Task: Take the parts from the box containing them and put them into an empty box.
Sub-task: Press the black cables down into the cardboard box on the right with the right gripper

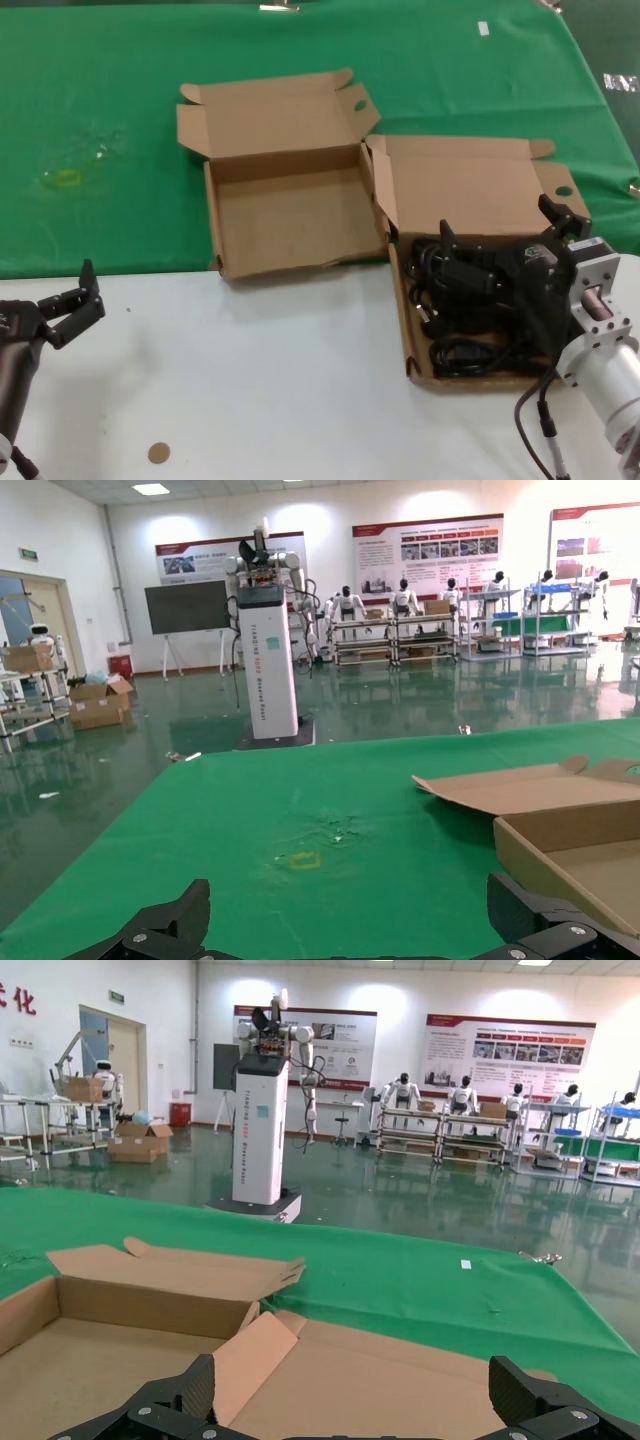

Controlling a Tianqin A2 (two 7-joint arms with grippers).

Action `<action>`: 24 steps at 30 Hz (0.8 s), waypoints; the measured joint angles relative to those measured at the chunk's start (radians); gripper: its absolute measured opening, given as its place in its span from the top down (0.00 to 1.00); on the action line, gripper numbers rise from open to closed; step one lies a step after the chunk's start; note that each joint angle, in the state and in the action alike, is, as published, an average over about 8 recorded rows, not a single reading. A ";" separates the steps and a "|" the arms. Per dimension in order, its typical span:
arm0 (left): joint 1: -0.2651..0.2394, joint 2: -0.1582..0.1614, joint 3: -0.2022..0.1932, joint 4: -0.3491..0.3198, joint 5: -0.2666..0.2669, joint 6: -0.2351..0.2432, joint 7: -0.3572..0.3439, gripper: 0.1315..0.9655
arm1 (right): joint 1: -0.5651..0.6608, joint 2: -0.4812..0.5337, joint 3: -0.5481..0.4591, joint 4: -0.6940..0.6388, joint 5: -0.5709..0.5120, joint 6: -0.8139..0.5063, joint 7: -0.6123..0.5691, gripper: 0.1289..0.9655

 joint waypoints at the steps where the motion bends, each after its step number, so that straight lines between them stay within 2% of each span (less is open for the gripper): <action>1: 0.000 0.000 0.000 0.000 0.000 0.000 0.000 0.00 | 0.000 0.000 0.000 0.000 0.000 0.000 0.000 0.00; 24: 0.000 0.000 0.000 0.000 0.000 0.000 0.000 0.00 | 0.000 0.000 0.000 0.000 0.000 0.000 0.000 0.00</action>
